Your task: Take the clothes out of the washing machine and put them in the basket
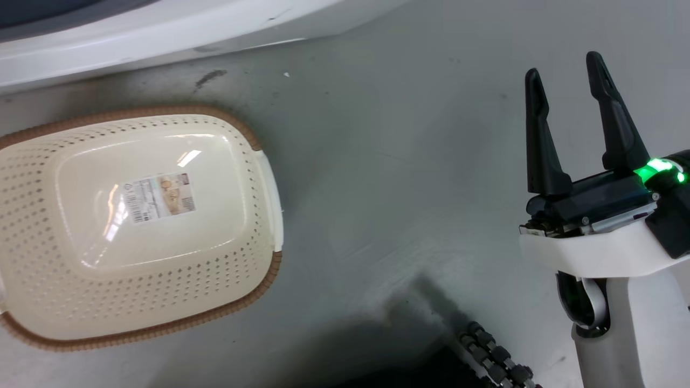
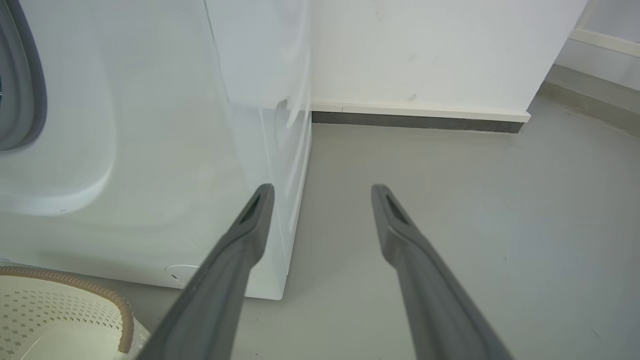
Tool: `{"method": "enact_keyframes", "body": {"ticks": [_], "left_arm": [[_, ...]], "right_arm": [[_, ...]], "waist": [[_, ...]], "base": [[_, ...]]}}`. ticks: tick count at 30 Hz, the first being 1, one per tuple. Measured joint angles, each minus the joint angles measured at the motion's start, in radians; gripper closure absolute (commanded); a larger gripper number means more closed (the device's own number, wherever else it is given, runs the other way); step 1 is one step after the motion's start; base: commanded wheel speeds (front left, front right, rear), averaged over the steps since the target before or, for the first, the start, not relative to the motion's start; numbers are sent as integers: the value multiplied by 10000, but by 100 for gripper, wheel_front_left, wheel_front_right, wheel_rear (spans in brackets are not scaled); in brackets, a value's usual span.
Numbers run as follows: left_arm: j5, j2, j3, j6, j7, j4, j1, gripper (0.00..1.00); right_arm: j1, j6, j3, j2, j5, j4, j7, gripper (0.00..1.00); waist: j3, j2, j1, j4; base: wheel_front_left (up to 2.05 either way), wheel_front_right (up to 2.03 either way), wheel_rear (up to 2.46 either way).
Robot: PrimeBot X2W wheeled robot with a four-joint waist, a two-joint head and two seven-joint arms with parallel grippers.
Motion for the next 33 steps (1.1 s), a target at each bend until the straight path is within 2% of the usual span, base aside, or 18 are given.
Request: {"method": "enact_keyframes", "body": {"ticks": [9,13,18,19,20,25,31,33], "left_arm": [[-1179,953,-1499,0,2627,451,-1403,0],[-1463,1321,-1933,0,2930,470,-1726,0],[-1774,1490,-2357,2,2945,589,-1951,0],[-1831,1496,-2405,2,2941,640,-1988,27],[-1885,1503,-2449,2,2901,671,-2010,100],[-2125,1513,-2836,2,2614,754,-2150,100],[-2056,1469,-3147,0,1045,1423,-2420,100],[-1988,1298,-3177,2,546,1714,-2434,100]], "right_arm": [[3,0,380,-8,337,-286,-2,0],[4,0,479,-6,441,-324,0,0],[2,0,487,-6,514,-385,-2,0],[1,0,485,-4,518,-385,-2,0],[-1,0,474,-6,520,-385,-2,0],[-6,0,372,-6,514,-389,-2,0],[-38,0,372,-4,366,-286,-2,0],[-48,0,355,-2,295,-249,0,0]], "waist": [[543,0,0,-734],[723,0,-1,-951],[859,0,-1,-1080],[868,0,-1,-1088],[874,0,-1,-1093],[882,0,-2,-1040],[699,0,-1,-845],[572,0,-1,-793]], "base": [[0,0,0],[0,0,0],[0,0,0],[0,0,0],[0,0,0],[0,0,0],[0,0,0],[0,0,0]]}}
